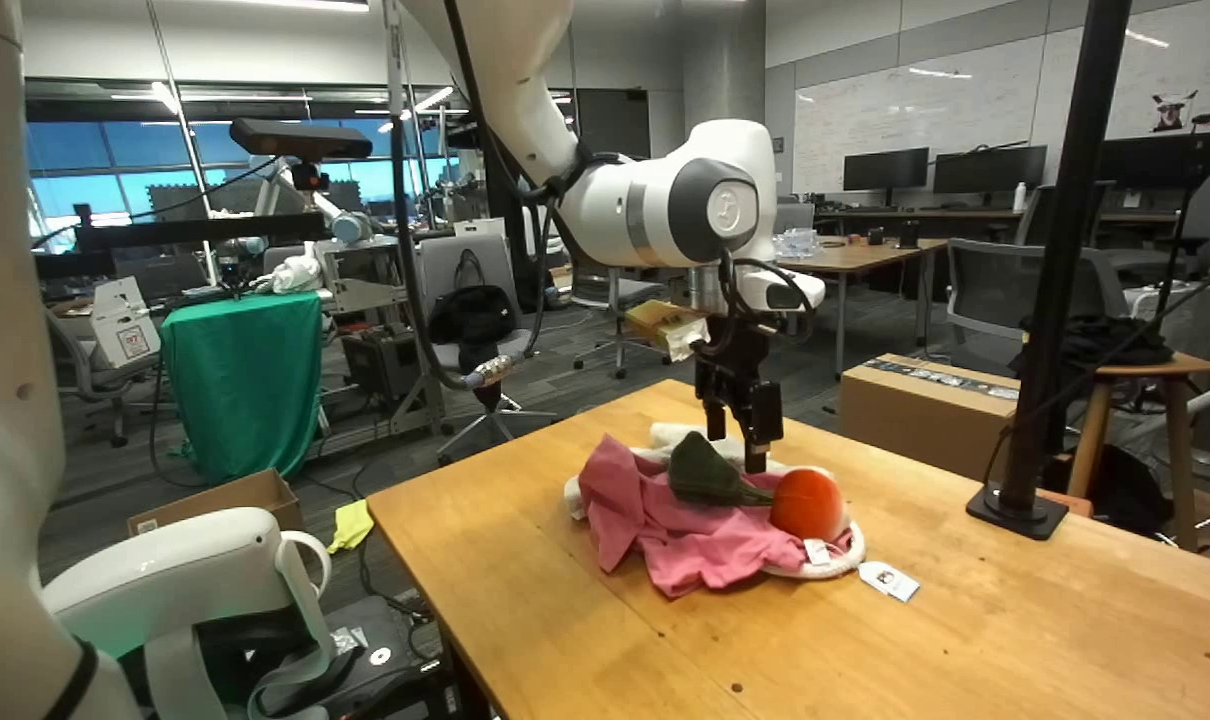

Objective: Move the peach shirt and then the radish to the right, move the pink shirt forwards, move the towel to the front left side of the table

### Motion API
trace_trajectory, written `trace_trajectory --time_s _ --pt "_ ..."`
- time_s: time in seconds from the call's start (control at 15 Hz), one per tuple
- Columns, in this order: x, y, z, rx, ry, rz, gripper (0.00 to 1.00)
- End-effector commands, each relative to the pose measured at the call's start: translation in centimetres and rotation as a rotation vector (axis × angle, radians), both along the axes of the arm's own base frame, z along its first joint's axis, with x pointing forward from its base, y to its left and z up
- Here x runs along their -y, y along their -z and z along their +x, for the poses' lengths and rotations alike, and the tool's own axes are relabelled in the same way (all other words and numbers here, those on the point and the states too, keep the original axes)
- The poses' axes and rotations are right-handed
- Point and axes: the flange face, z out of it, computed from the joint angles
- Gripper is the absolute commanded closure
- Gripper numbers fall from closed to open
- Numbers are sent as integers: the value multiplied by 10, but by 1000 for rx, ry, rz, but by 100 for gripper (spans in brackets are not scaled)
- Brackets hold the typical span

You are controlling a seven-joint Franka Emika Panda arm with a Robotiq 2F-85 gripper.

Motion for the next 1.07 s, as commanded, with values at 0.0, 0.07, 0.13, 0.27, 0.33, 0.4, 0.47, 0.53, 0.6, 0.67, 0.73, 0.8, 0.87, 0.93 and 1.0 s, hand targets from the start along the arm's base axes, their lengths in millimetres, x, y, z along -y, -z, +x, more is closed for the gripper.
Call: trace_trajectory --time_s 0.0,0.07,0.13,0.27,0.33,0.4,0.47,0.53,0.6,0.67,0.73,0.8,0.87,0.93,1.0 --pt "4 2 5 12 34 -19 0" --pt "6 4 5 9 36 -21 0" --pt "6 5 5 6 40 -21 0" --pt "6 9 5 1 45 -23 0" --pt "7 12 4 -4 47 -24 0" --pt "7 15 4 -11 50 -26 0" --pt "7 17 3 -13 52 -25 0" --pt "8 19 3 -17 56 -23 0" --pt "8 21 3 -20 57 -24 0" --pt "9 22 3 -21 57 -27 0" --pt "11 23 3 -23 59 -28 0" --pt "12 24 3 -23 59 -27 0" --pt "13 24 3 -25 61 -27 25" --pt "14 24 3 -24 62 -27 27" --pt "15 24 3 -23 62 -28 34"
